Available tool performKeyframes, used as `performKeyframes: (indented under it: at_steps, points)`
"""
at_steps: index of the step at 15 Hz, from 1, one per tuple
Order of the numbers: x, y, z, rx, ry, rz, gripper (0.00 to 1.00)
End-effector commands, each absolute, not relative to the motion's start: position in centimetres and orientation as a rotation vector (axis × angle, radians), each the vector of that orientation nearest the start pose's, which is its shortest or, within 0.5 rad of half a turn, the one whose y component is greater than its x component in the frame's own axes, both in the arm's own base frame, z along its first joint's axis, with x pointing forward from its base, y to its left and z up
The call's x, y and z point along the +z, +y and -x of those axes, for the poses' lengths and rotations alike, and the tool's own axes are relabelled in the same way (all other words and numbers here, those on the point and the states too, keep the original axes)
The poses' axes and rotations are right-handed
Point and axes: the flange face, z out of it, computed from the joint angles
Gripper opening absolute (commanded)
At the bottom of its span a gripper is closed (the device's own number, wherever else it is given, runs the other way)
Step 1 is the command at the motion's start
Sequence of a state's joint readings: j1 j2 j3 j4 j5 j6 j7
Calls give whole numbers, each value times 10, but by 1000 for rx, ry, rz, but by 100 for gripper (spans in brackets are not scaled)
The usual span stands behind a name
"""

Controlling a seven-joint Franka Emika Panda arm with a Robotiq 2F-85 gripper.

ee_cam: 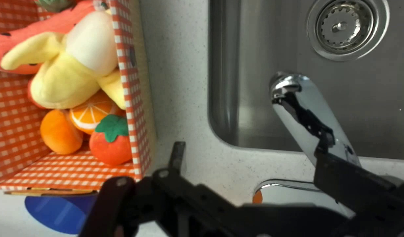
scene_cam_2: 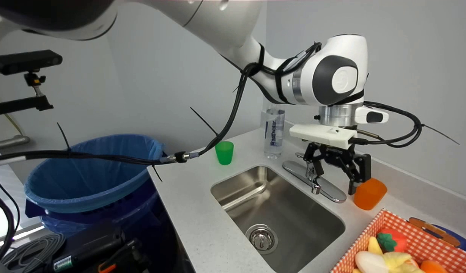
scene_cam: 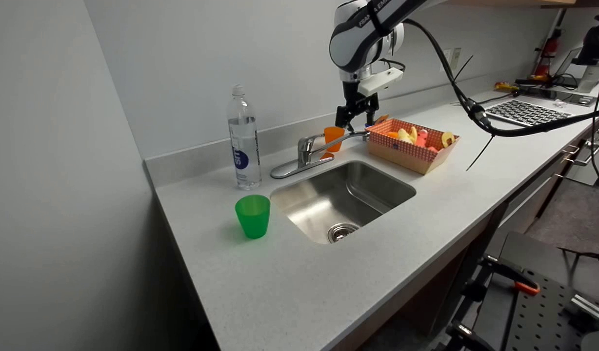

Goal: Turn the faucet to the left

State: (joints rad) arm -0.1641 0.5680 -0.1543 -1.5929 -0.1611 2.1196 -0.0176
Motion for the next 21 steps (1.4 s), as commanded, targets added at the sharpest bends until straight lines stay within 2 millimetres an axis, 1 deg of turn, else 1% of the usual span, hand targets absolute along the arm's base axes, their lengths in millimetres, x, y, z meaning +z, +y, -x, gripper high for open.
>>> performKeyframes:
  at_steps: [1,4,6,7,9,11,12,13,18,19,21]
  points:
    - [297,-209,-676,130,301,3305,100]
    - [297,-213,-682,119,326,3287,100]
    - [299,-222,-683,116,389,3247,100]
    - [303,-232,-684,114,413,3233,100]
    - [311,-241,-683,76,464,3242,100]
    - [317,-250,-680,56,474,3261,100]
    - [316,-251,-678,59,468,3266,100]
    - [313,-250,-676,70,458,3272,100]
    - [286,-224,-663,157,407,3272,100]
    - [283,-222,-662,168,405,3268,82]
    - [287,-225,-662,154,412,3261,66]
